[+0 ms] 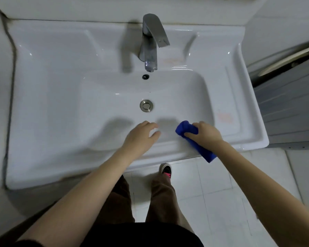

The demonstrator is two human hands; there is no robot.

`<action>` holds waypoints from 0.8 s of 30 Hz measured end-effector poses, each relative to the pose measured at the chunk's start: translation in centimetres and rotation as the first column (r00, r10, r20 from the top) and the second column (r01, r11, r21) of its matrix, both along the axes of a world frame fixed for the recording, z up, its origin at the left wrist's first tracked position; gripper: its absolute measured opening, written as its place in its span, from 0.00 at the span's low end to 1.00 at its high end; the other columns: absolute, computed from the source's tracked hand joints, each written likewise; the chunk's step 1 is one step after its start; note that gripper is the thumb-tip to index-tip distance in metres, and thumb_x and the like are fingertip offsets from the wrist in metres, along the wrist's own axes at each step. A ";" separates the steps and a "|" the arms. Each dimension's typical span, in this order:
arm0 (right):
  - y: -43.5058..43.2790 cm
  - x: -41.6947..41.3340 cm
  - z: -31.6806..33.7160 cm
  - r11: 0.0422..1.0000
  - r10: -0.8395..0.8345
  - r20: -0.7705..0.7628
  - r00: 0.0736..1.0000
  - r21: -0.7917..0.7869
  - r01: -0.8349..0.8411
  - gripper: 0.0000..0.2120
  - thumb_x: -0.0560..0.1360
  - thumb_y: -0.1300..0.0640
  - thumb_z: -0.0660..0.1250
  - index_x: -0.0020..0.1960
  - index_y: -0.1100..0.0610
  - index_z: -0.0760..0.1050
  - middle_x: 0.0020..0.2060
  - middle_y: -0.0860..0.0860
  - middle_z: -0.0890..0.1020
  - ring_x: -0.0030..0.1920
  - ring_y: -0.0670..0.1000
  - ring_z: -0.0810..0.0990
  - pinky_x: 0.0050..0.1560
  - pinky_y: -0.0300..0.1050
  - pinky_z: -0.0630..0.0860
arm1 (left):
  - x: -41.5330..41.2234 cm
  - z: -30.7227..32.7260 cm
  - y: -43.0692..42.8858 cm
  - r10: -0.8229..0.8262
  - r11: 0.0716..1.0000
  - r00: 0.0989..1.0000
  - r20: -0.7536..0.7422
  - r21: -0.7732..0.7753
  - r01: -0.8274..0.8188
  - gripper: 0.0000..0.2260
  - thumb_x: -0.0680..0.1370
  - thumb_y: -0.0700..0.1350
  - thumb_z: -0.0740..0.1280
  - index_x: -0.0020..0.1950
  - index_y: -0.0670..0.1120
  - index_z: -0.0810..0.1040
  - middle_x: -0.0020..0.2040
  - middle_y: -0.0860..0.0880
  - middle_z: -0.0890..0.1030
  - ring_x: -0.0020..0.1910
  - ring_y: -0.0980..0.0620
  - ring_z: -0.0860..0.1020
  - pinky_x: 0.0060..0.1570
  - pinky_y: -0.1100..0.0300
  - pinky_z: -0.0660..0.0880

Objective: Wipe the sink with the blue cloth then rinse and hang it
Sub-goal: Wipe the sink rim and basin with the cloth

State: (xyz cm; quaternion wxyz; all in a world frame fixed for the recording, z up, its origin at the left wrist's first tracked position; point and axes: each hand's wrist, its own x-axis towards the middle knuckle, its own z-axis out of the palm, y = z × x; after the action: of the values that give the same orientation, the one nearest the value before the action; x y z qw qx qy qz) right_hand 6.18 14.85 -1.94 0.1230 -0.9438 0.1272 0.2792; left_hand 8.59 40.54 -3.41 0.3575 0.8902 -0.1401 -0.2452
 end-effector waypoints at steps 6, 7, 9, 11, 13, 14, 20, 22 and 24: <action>-9.5 -1.8 0.4 0.989 0.115 0.184 0.976 0.070 -0.129 0.19 0.75 0.44 0.69 0.63 0.48 0.74 0.48 0.44 0.72 0.44 0.52 0.76 0.43 0.44 0.68 | -1.3 -3.3 -3.8 -0.198 0.979 0.970 -0.142 0.031 0.204 0.17 0.79 0.59 0.62 0.66 0.55 0.76 0.64 0.58 0.75 0.66 0.57 0.71 0.64 0.58 0.68; -10.4 -1.8 0.2 0.980 0.168 0.203 0.965 0.070 -0.185 0.20 0.75 0.44 0.69 0.65 0.48 0.73 0.49 0.44 0.72 0.44 0.53 0.76 0.43 0.44 0.68 | -1.2 -3.6 -3.4 -0.206 0.977 0.968 -0.140 0.020 0.211 0.17 0.79 0.59 0.63 0.65 0.57 0.77 0.63 0.60 0.76 0.64 0.59 0.71 0.64 0.59 0.68; -12.6 -1.4 -0.6 0.966 0.237 0.268 0.934 0.041 -0.257 0.22 0.74 0.43 0.69 0.66 0.49 0.73 0.52 0.47 0.74 0.45 0.55 0.78 0.41 0.44 0.69 | -1.0 -3.8 -2.9 -0.214 0.976 0.971 -0.105 0.002 0.216 0.16 0.77 0.62 0.64 0.63 0.60 0.78 0.60 0.62 0.77 0.60 0.63 0.72 0.62 0.62 0.69; -15.1 0.3 -1.8 0.975 0.221 0.406 0.887 -0.058 -0.216 0.24 0.74 0.39 0.64 0.64 0.52 0.74 0.53 0.53 0.76 0.44 0.59 0.79 0.37 0.44 0.68 | -0.9 -4.0 -3.0 -0.191 0.982 0.978 -0.086 -0.028 0.189 0.19 0.73 0.67 0.62 0.60 0.62 0.79 0.57 0.65 0.77 0.58 0.66 0.72 0.59 0.66 0.70; -16.1 3.8 -2.8 0.994 0.074 0.544 0.836 -0.104 -0.020 0.23 0.75 0.39 0.63 0.61 0.55 0.75 0.53 0.55 0.77 0.43 0.62 0.79 0.35 0.44 0.66 | -0.7 -4.5 -3.3 -0.165 0.986 0.983 -0.081 -0.036 0.163 0.21 0.70 0.69 0.60 0.58 0.64 0.79 0.57 0.68 0.76 0.58 0.67 0.72 0.57 0.68 0.69; -15.9 5.9 -3.2 0.992 -0.028 0.575 0.818 -0.083 0.093 0.21 0.76 0.41 0.64 0.61 0.55 0.75 0.54 0.55 0.76 0.44 0.61 0.78 0.36 0.44 0.65 | -0.7 -4.6 -3.4 -0.161 0.987 0.984 -0.076 -0.028 0.159 0.20 0.70 0.69 0.60 0.58 0.65 0.79 0.57 0.69 0.76 0.59 0.67 0.73 0.57 0.68 0.69; -11.0 3.6 -3.9 0.959 0.207 0.541 0.815 0.051 -0.278 0.18 0.73 0.41 0.68 0.55 0.52 0.78 0.50 0.49 0.78 0.43 0.56 0.80 0.33 0.47 0.74 | -0.8 -4.1 -3.7 -0.147 0.989 0.983 -0.106 0.012 0.149 0.21 0.69 0.70 0.60 0.57 0.66 0.79 0.60 0.75 0.71 0.60 0.71 0.70 0.59 0.74 0.65; -12.5 -0.1 -3.2 0.907 0.297 0.499 0.814 0.121 -0.404 0.19 0.73 0.39 0.66 0.57 0.50 0.78 0.50 0.48 0.78 0.45 0.54 0.80 0.33 0.47 0.76 | -0.9 -3.7 -3.8 -0.130 0.991 0.984 -0.118 0.009 0.132 0.21 0.68 0.70 0.60 0.56 0.66 0.79 0.61 0.75 0.70 0.59 0.72 0.70 0.58 0.75 0.65; -15.1 1.0 -3.0 0.922 0.277 0.553 0.786 0.078 -0.379 0.20 0.74 0.39 0.64 0.58 0.50 0.77 0.49 0.49 0.78 0.44 0.54 0.80 0.34 0.46 0.75 | -1.0 -3.8 -3.9 -0.129 0.991 0.985 -0.114 0.006 0.130 0.21 0.69 0.69 0.60 0.56 0.65 0.80 0.61 0.75 0.70 0.60 0.73 0.70 0.58 0.77 0.64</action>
State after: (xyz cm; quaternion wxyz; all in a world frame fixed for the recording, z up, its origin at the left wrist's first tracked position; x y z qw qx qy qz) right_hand 7.20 -0.27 -4.94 0.1897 -0.9756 -0.1050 0.0348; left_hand 7.64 36.60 -7.17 0.3421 0.8663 -0.1754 -0.3190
